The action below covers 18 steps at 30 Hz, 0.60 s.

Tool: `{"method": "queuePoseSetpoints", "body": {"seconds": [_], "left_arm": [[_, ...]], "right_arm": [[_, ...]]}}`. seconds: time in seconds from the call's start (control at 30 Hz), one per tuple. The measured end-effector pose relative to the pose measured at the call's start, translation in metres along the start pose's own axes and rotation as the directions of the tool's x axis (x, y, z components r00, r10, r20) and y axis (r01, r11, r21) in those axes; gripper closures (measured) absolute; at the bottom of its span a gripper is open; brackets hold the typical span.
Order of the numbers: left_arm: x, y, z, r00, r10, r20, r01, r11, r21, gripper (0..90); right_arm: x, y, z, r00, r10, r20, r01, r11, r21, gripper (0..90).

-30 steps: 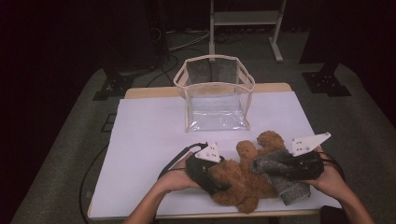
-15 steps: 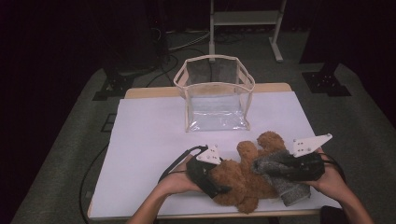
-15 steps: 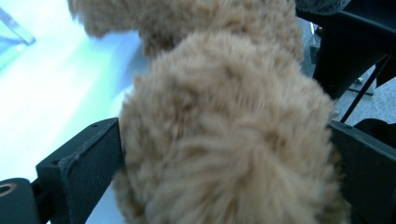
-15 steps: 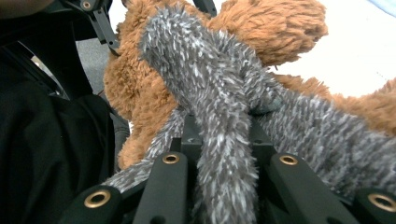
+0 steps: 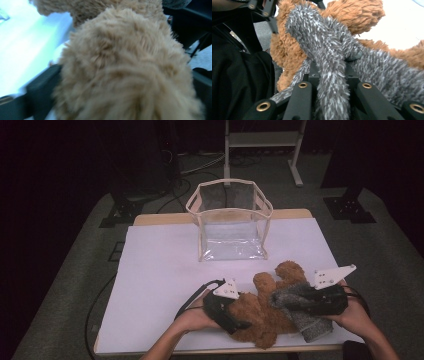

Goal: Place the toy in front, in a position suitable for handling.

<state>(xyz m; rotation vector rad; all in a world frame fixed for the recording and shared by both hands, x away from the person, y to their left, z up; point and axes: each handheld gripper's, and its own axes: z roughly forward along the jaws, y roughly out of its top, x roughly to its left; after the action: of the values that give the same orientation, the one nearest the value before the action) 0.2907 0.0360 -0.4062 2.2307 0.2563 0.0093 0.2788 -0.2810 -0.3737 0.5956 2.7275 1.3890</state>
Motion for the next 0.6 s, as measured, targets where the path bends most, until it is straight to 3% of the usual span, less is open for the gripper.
{"method": "queuePoseSetpoints", "body": {"seconds": [0.03, 0.1, 0.17, 0.2, 0.23, 0.33, 0.37, 0.4, 0.43, 0.47, 0.6], "left_arm": [[-0.001, 0.003, -0.005, 0.9994, 0.03, -0.016, -0.03, 0.9994, 0.016, 26.6], [-0.001, 0.005, -0.007, 0.9983, 0.053, -0.023, -0.053, 0.9983, 0.024, 33.2], [0.003, 0.011, -0.013, 0.9916, 0.112, -0.064, -0.11, 0.9931, 0.042, 36.4], [0.003, 0.011, -0.013, 0.9916, 0.112, -0.064, -0.11, 0.9931, 0.042, 37.3], [0.009, 0.017, -0.018, 0.9856, 0.14, -0.094, -0.135, 0.9887, 0.066, 37.6], [0.015, 0.022, -0.025, 0.9808, 0.156, -0.117, -0.148, 0.986, 0.077, 37.6], [0.017, 0.024, -0.032, 0.9733, 0.174, -0.15, -0.163, 0.983, 0.085, 43.1], [0.024, 0.026, -0.042, 0.9726, 0.169, -0.16, -0.158, 0.9843, 0.079, 43.1], [0.024, 0.026, -0.042, 0.9726, 0.169, -0.16, -0.158, 0.9843, 0.079, 42.0], [0.029, 0.021, -0.047, 0.9759, 0.165, -0.143, -0.153, 0.9841, 0.091, 40.3], [0.031, 0.003, -0.042, 0.9815, 0.15, -0.119, -0.14, 0.9857, 0.094, 37.6]], "right_arm": [[0.0, 0.001, 0.0, 1.0, 0.004, 0.003, -0.004, 1.0, -0.002, 73.7], [-0.001, 0.001, -0.001, 0.9999, 0.012, 0.003, -0.012, 1.0, -0.014, 73.5], [-0.001, 0.002, -0.003, 0.9994, 0.03, 0.016, -0.029, 0.999, -0.037, 73.3], [-0.001, 0.002, -0.003, 0.9994, 0.03, 0.016, -0.029, 0.999, -0.037, 73.3], [-0.003, 0.002, -0.003, 0.999, 0.043, 0.014, -0.042, 0.997, -0.062, 73.0], [-0.004, 0.005, 0.0, 0.9988, 0.048, 0.012, -0.047, 0.996, -0.072, 72.9], [-0.004, 0.01, 0.007, 0.9989, 0.043, 0.016, -0.042, 0.996, -0.077, 72.8], [-0.004, 0.012, 0.01, 0.9993, 0.035, 0.015, -0.034, 0.997, -0.073, 72.8], [-0.003, 0.015, 0.015, 0.9995, 0.031, 0.01, -0.03, 0.997, -0.069, 72.8], [-0.001, 0.018, 0.02, 0.9998, 0.021, 0.007, -0.021, 0.998, -0.061, 72.9], [0.005, 0.026, 0.038, 0.9997, -0.022, -0.001, 0.022, 1.0, -0.016, 72.9]]}}
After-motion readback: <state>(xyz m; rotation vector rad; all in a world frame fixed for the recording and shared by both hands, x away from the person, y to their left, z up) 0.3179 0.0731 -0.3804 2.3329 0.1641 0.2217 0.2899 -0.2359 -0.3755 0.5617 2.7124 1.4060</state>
